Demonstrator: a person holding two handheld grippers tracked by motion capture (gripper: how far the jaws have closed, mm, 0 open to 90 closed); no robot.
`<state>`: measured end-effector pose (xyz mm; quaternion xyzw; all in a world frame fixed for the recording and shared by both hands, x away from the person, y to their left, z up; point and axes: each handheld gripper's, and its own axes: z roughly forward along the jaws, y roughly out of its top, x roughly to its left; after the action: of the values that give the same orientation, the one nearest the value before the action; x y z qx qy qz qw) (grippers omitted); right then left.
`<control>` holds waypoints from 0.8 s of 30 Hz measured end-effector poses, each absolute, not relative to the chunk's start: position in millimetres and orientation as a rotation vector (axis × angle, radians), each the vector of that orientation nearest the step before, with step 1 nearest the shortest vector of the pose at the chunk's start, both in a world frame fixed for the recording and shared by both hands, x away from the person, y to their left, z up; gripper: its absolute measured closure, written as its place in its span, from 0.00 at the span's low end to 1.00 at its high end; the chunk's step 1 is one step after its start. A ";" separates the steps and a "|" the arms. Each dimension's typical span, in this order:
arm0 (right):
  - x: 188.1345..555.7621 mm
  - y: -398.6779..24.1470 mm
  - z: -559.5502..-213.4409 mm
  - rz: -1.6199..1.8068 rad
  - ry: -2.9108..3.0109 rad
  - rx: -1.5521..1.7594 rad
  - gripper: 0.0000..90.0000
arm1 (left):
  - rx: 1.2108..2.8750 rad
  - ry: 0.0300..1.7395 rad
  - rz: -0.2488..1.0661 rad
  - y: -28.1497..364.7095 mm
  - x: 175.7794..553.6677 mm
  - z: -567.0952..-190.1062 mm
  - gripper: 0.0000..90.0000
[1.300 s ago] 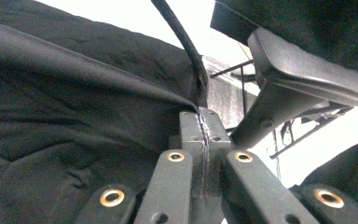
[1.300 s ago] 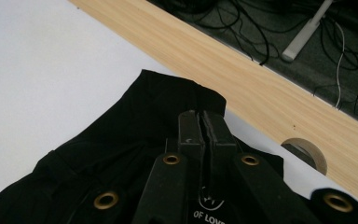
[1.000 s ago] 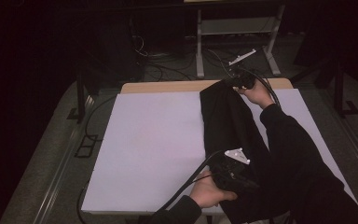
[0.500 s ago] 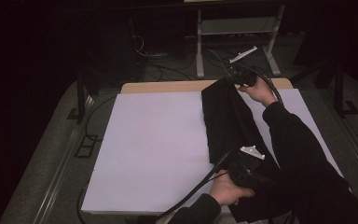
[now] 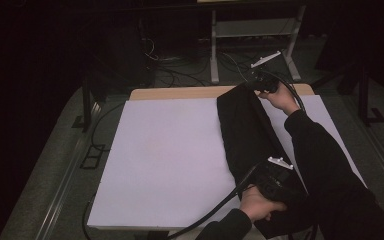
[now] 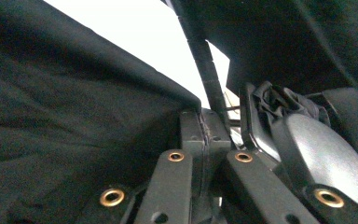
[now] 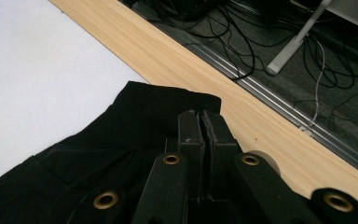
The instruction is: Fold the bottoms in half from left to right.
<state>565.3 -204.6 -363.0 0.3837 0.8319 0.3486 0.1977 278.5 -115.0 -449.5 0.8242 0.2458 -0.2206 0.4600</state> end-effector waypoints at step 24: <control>574.4 -223.1 -390.8 0.977 2.317 1.182 0.83 | 1.995 0.640 -0.584 -125.7 289.3 -463.0 0.90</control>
<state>574.4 -223.1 -390.8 0.4184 0.8202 0.3459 0.1804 289.3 -125.7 -463.0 0.8121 0.2606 -0.2379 0.4647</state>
